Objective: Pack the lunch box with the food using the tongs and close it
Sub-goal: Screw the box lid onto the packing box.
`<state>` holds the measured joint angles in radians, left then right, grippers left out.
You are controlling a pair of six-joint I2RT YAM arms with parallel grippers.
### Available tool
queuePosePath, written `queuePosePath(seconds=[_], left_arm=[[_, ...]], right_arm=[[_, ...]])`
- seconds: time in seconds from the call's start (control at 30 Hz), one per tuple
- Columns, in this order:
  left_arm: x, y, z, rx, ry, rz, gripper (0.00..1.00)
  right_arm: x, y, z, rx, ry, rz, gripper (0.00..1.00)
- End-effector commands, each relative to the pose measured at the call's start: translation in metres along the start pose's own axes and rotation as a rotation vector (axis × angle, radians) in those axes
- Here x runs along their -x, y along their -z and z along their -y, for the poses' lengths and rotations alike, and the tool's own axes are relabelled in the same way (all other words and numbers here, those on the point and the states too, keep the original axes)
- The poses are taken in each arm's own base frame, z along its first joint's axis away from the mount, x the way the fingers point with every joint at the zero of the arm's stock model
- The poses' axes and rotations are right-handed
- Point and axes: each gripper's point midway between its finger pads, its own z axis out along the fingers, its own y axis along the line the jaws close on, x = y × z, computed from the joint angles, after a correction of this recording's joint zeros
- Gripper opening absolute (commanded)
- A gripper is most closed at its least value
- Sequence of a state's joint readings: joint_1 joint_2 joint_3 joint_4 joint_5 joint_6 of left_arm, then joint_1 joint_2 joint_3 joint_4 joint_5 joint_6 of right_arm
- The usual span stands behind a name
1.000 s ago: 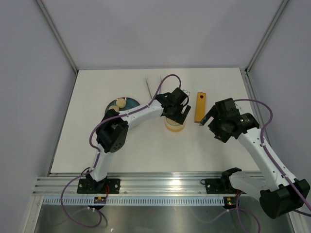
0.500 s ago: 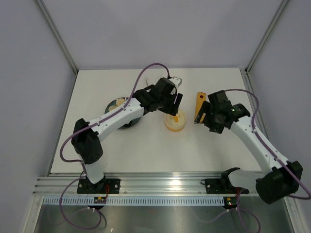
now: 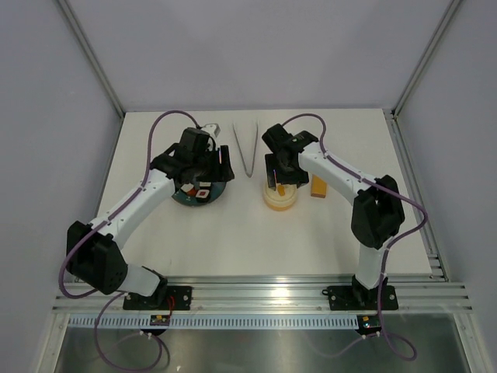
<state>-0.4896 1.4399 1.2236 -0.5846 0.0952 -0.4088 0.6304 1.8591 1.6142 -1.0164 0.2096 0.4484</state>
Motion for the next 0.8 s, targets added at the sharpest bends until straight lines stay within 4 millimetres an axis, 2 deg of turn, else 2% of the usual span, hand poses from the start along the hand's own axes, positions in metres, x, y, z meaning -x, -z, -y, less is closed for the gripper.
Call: queuePosePath(seconds=[0.0, 0.13, 0.33, 0.43, 0.6, 0.77], left_arm=[[0.019, 0.017, 0.009, -0.077, 0.027, 0.090, 0.64], [0.009, 0.008, 0.012, -0.128, 0.059, 0.052, 0.63], [0.003, -0.004, 0.019, -0.184, 0.080, 0.017, 0.63], [0.002, -0.016, 0.024, -0.216, 0.106, 0.001, 0.63], [0.000, -0.049, 0.029, -0.250, 0.162, -0.049, 0.61], [0.010, -0.072, 0.036, -0.284, 0.206, -0.049, 0.60]], right_arm=[[0.025, 0.002, -0.002, -0.007, 0.089, 0.046, 0.78], [0.026, -0.018, -0.006, 0.000, 0.102, 0.003, 0.79], [0.027, -0.028, -0.004, 0.034, 0.094, -0.016, 0.79], [0.024, -0.033, -0.006, 0.053, 0.104, -0.026, 0.78], [0.018, -0.042, -0.012, 0.083, 0.112, -0.047, 0.75], [0.016, -0.045, -0.017, 0.103, 0.098, -0.055, 0.74]])
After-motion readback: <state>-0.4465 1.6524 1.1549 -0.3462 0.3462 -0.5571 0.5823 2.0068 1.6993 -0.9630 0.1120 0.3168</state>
